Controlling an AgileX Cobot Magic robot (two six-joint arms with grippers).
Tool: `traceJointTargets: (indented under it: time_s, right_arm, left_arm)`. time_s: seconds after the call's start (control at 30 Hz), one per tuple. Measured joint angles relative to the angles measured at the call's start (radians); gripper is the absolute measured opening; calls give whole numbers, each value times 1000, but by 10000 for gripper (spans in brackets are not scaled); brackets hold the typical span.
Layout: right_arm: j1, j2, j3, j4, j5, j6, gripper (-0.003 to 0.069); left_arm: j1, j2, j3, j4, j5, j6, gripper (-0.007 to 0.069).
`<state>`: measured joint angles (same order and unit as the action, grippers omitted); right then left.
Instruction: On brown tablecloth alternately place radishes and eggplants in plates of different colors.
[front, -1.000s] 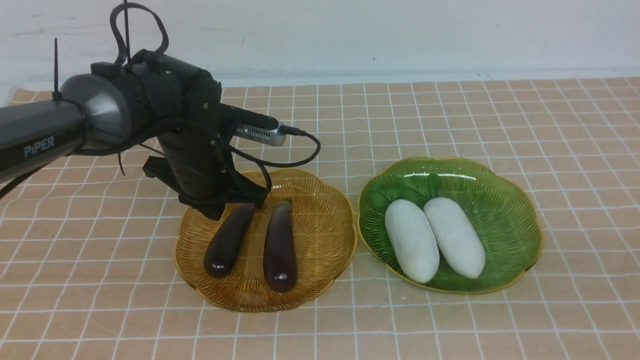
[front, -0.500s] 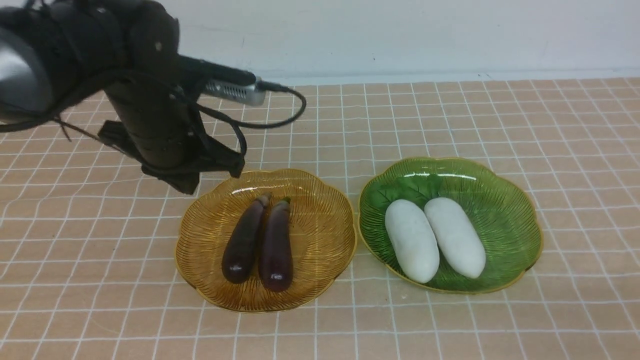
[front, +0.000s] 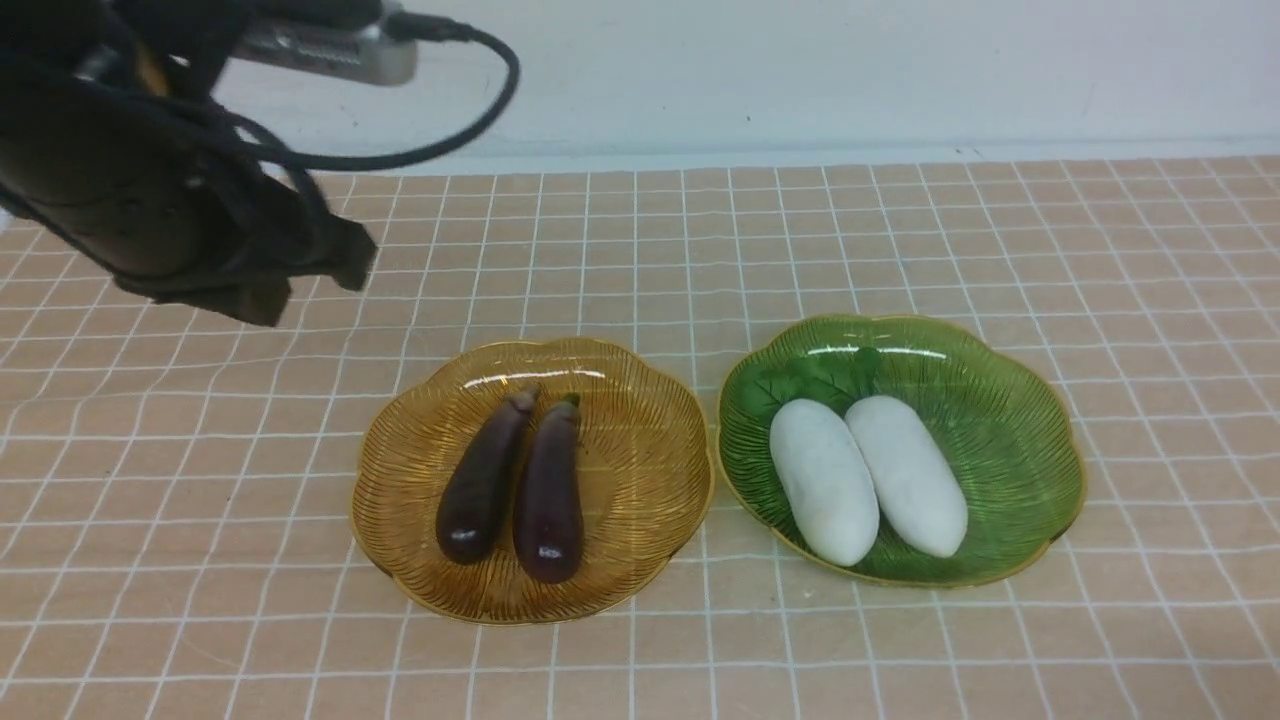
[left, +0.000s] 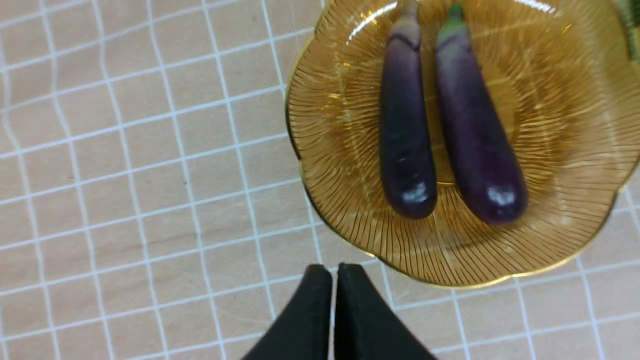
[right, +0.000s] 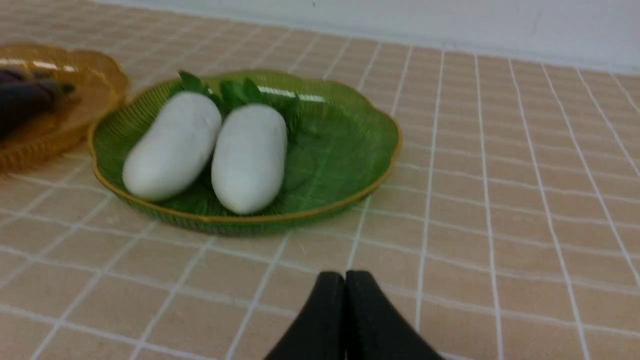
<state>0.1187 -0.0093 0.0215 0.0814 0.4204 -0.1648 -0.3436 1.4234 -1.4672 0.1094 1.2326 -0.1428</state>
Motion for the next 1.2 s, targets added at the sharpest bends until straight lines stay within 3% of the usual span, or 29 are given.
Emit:
traceJointTargets:
  time_s: [0.43,0.77,1.2]
  right_arm:
    - [0,0,1,-5,-4,0,-15]
    - [0,0,2,-100,-12,-1,-15]
    - [0,0,2,-89,-13,40,-15]
  left_arm:
    - [0,-456,272,1,17,-5,-3]
    - [0,-821,560,1,10,-33,-3]
    - [0,-1092,605,0,39,-35,-3]
